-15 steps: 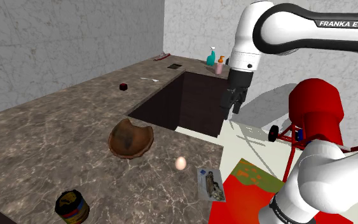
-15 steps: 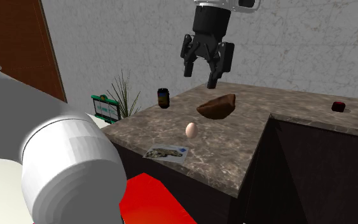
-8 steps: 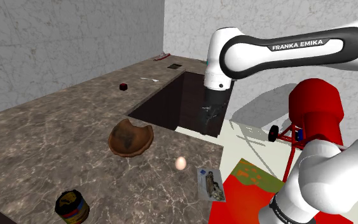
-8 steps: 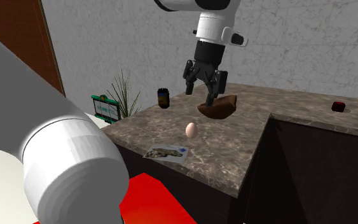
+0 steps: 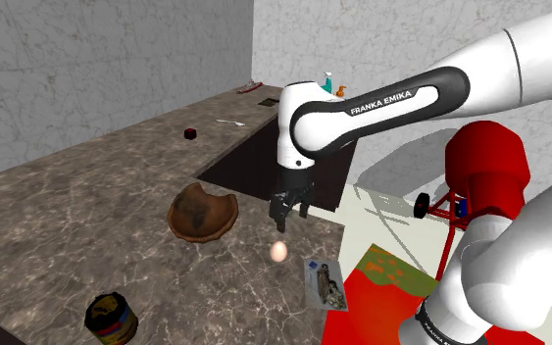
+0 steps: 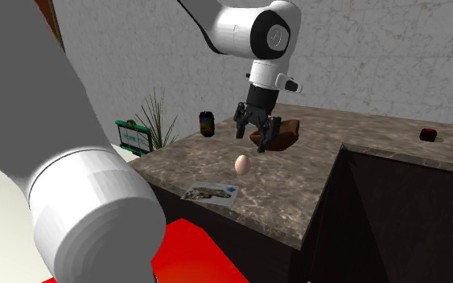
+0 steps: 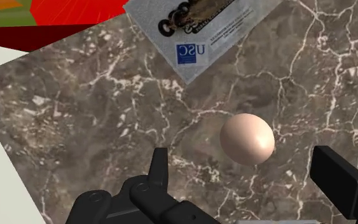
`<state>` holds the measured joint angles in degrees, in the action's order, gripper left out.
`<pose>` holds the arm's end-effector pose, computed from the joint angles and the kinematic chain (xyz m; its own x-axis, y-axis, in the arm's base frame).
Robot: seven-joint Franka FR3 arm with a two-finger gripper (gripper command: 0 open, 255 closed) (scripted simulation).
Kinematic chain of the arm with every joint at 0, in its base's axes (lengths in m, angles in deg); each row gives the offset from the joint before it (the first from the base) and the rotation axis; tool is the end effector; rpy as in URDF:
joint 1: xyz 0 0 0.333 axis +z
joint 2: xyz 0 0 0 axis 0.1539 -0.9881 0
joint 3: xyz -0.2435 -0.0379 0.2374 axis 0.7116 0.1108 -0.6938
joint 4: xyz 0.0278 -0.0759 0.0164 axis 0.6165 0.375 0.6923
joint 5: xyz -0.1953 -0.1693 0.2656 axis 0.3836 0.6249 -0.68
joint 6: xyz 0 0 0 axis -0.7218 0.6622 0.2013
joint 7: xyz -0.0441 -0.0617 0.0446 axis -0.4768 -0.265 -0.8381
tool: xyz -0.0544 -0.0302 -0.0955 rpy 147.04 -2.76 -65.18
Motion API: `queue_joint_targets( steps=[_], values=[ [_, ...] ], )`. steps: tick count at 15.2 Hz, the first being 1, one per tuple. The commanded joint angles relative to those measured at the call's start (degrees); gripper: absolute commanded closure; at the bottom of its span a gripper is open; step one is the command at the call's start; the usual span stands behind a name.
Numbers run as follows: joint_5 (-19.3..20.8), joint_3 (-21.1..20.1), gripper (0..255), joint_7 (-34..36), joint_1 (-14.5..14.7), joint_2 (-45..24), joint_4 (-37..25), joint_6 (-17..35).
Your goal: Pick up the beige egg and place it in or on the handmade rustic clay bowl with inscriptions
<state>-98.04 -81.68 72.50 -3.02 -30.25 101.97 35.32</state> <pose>0.3917 0.1105 0.4384 0.9829 -0.0137 -0.1835 -0.0330 -0.9941 -0.1030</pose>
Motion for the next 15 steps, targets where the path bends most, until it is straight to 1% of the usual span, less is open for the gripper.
queue_joint_targets(
  steps=[1, 4, 11, 15],
  values=[
    [-0.05, -1.04, 0, 1.03, 0.5, -4.36, -1.12, 2.69],
    [0.3, -2.23, 0, 2.5, 1.17, -10.62, -3.4, 5.83],
    [-0.17, -2.75, 0, 2.38, 1.65, -12.93, -0.04, 11.54],
    [-0.21, -2.79, 0, 2.37, 1.69, -13.15, 0.21, 12.02]
  ],
)
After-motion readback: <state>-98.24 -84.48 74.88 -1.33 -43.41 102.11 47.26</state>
